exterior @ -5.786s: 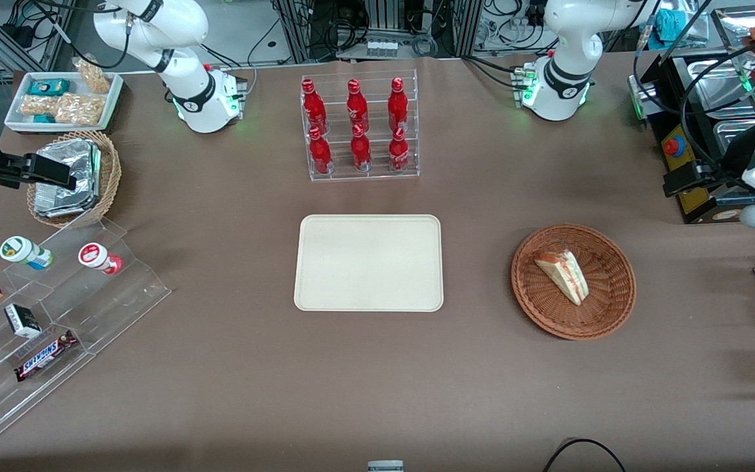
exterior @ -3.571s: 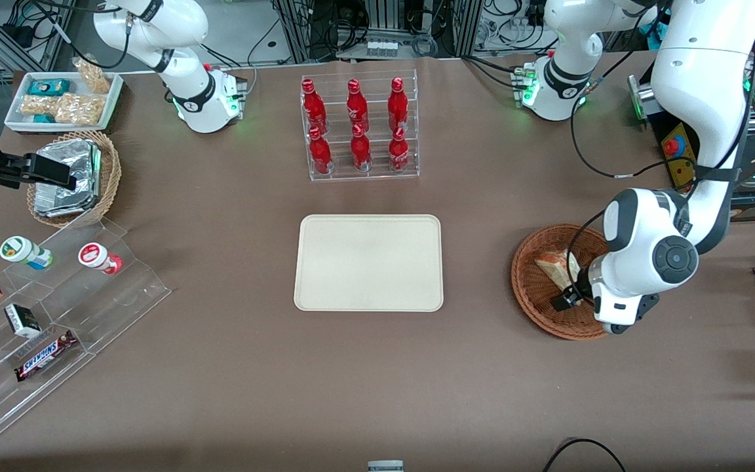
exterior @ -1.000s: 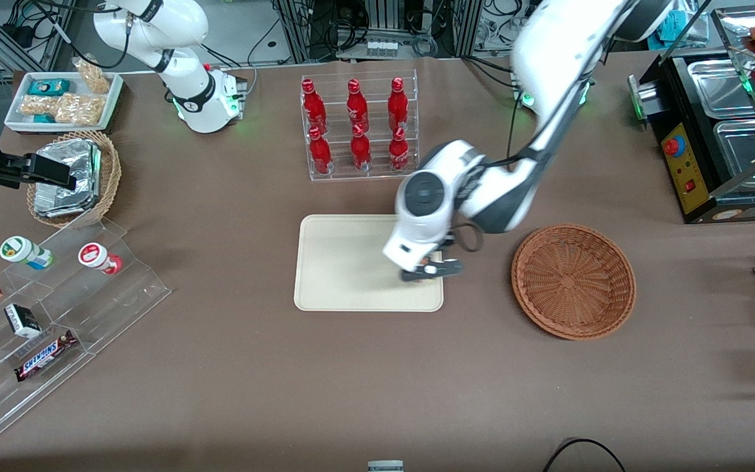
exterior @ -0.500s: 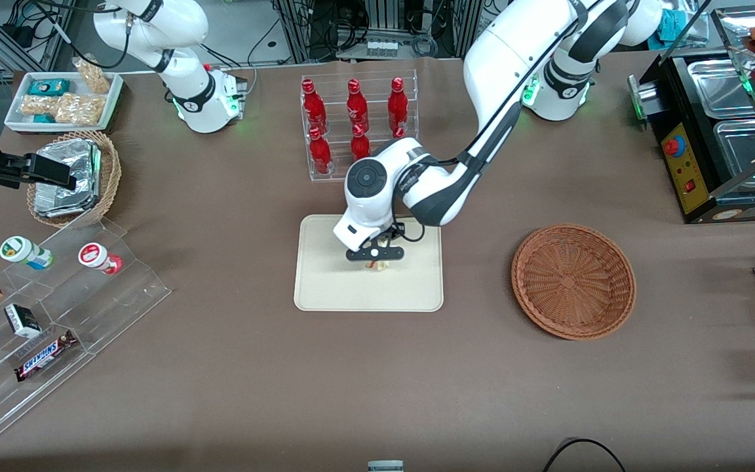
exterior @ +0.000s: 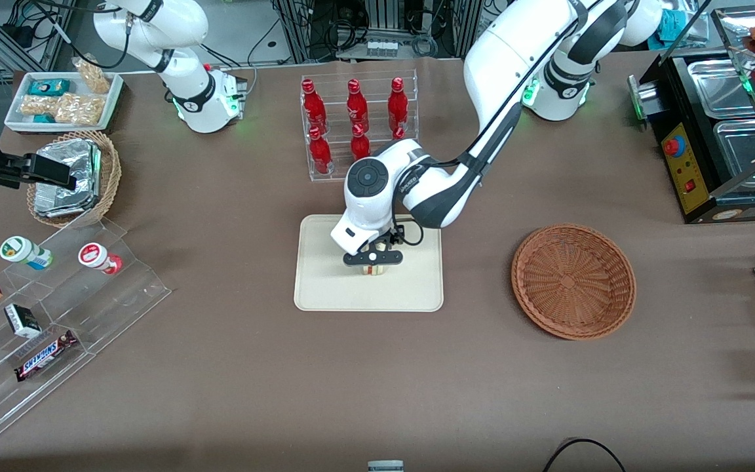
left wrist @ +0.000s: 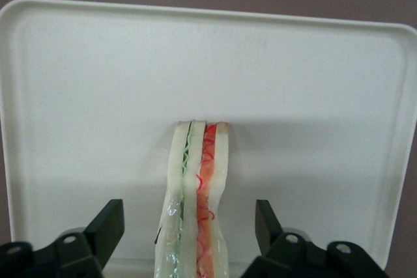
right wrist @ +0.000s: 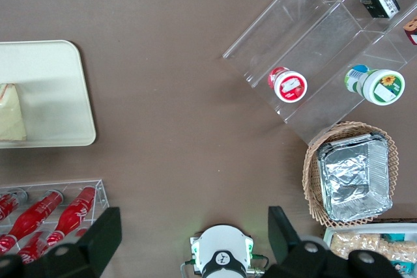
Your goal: Place sandwich from basket to tray
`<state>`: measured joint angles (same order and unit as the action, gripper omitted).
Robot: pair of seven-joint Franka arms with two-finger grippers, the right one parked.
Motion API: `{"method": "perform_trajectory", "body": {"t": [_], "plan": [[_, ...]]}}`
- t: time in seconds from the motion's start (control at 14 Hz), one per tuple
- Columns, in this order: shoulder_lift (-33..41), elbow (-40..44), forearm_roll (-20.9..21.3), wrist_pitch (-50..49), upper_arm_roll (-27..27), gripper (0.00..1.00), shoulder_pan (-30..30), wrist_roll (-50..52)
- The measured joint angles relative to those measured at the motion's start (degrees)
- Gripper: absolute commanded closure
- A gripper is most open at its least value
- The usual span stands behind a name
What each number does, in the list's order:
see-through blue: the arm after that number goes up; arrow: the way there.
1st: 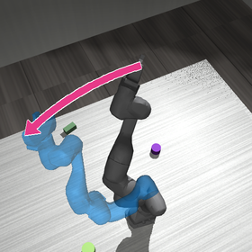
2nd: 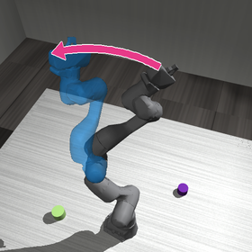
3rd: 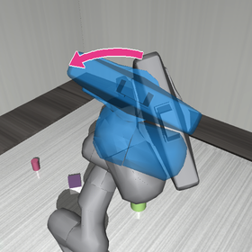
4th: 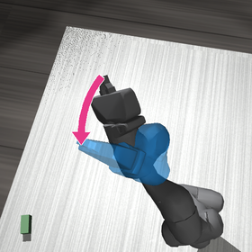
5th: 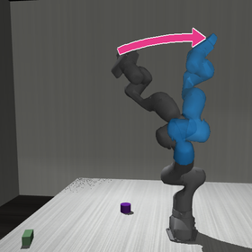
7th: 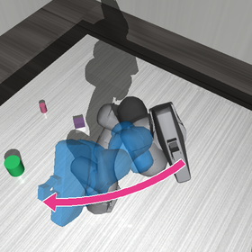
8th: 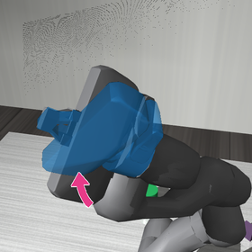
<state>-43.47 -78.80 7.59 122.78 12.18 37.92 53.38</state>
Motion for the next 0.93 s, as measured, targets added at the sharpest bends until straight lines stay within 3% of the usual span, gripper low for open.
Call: {"method": "perform_trajectory", "body": {"t": [0.14,0.36,0.71,0.93], "plan": [[1.48,1.17,0.25,-2.11,-1.67,0.00,-0.06,0.05],[8.58,2.05,0.26,-15.43,-5.82,0.00,-1.66,-0.77],[24.37,2.20,-2.82,-39.81,-6.91,0.00,-15.88,-20.97],[30.36,1.61,-2.83,-46.25,-7.18,0.00,-23.98,-30.53]]}}
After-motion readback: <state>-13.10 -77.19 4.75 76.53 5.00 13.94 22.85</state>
